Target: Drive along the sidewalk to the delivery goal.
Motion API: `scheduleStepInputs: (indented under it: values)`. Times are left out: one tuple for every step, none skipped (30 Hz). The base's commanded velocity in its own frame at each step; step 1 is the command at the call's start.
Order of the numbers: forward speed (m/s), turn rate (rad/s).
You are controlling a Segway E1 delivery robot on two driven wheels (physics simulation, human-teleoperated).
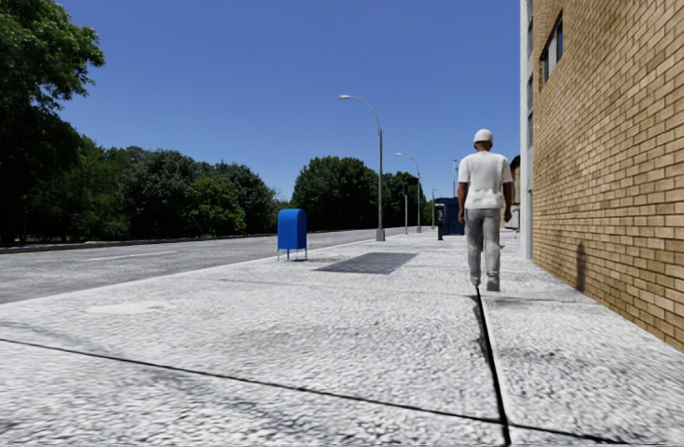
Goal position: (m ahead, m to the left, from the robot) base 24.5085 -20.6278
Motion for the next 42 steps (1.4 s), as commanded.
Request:
scheduleStepInputs:
  values:
    - [0.88, 0.00]
    - [0.88, 0.00]
    - [0.88, 0.00]
    - [0.89, 0.00]
    - [0.89, 0.00]
    - [0.89, -0.14]
    - [0.89, -0.61]
    - [0.89, -0.81]
    - [0.89, -0.96]
    - [0.89, -1.01]
    - [0.89, -1.02]
    - [0.89, -1.02]
    - [0.89, -1.02]
    - [0.89, -1.02]
    - [0.89, -1.02]
    - [0.89, -1.02]
    - [0.89, -0.63]
    - [0.89, -0.12]
    - [0.89, -0.04]
    - [0.89, -0.01]
    - [0.89, -0.01]
    - [0.89, 0.00]
    - [0.89, 0.00]
    - [0.89, 0.00]
    - [0.89, 0.00]
    - [0.89, 0.00]
    - [0.89, 0.00]
    - [0.89, 0.00]
    - [0.89, 0.00]
    - [0.89, 0.00]
    - [0.89, 0.00]
    - [0.89, 0.00]
    - [0.89, 0.00]
    - [0.89, 0.00]
    - [0.89, 0.00]
    - [0.89, 0.00]
    - [0.91, 0.00]
    - [0.93, 0.00]
    - [0.94, 0.00]
    - [0.95, 0.00]
    - [0.95, 0.00]
    - [0.95, 0.00]
